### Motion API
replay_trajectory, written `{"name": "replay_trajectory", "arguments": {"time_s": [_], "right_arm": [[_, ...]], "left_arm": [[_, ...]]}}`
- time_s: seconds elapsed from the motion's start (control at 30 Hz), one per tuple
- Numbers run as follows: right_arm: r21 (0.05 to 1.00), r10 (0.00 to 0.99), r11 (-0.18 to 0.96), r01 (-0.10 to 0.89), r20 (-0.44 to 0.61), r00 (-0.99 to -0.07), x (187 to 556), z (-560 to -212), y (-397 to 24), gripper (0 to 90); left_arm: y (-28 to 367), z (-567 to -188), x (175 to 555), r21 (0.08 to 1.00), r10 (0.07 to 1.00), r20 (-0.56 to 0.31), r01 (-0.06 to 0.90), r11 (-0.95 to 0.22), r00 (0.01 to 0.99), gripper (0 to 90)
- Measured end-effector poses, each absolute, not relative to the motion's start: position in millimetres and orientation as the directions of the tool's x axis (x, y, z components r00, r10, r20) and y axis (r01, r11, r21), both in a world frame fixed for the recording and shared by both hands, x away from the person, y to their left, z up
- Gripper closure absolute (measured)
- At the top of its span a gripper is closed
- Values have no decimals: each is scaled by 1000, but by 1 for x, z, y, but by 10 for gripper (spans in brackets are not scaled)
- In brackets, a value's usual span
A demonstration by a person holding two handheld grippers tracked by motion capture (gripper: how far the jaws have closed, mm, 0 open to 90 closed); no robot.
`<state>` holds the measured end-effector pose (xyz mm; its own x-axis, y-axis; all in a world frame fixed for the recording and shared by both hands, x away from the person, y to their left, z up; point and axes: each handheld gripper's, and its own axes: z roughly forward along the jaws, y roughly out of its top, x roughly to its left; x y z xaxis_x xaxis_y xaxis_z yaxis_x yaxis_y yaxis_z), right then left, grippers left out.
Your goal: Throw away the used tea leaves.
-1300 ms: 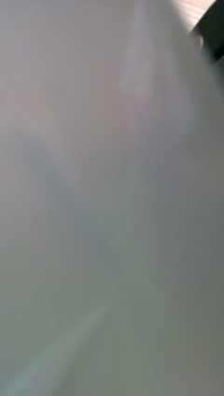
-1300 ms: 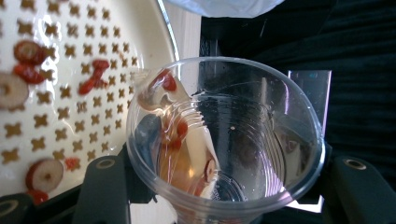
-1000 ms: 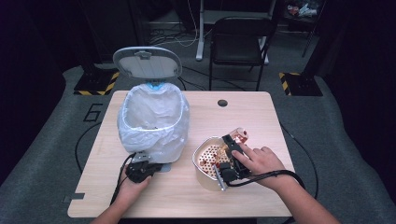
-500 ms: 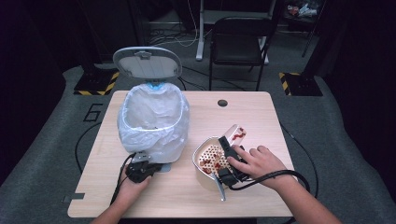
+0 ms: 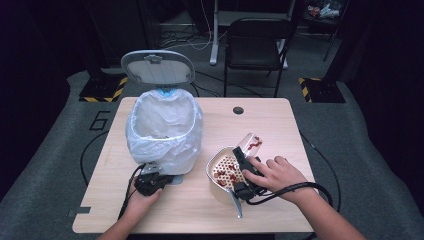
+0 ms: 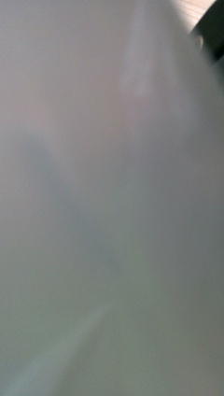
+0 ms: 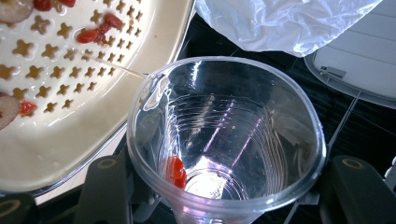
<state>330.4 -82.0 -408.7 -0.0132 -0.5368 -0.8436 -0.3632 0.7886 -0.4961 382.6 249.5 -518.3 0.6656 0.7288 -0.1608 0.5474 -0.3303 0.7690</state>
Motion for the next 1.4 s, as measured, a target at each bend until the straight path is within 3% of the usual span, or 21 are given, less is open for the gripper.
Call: {"name": "replay_trajectory", "arguments": {"time_s": [0.87, 0.97, 1.0, 1.1, 1.2, 1.4], "right_arm": [[-499, -528, 786, -363, -849, 24, 326, -407, -81, 398], [-408, -464, 820, -401, -884, -49, 328, -400, -78, 397], [-300, -367, 870, -393, -924, -109, 327, -401, -80, 396], [-111, -204, 911, -397, -959, -199, 330, -394, -81, 396], [-13, -108, 931, -365, -965, -240, 329, -391, -82, 395], [316, 182, 903, -291, -895, -407, 334, -380, -89, 392]], "left_arm": [[250, -518, 383, 769, 729, -162, 548, -328, 665, 900], [249, -519, 383, 776, 727, -158, 540, -327, 668, 900], [248, -519, 382, 777, 730, -179, 550, -307, 660, 900], [249, -518, 382, 775, 726, -171, 547, -318, 666, 900], [248, -519, 383, 777, 727, -174, 547, -313, 664, 900], [250, -518, 383, 770, 727, -159, 545, -332, 668, 900]]}}
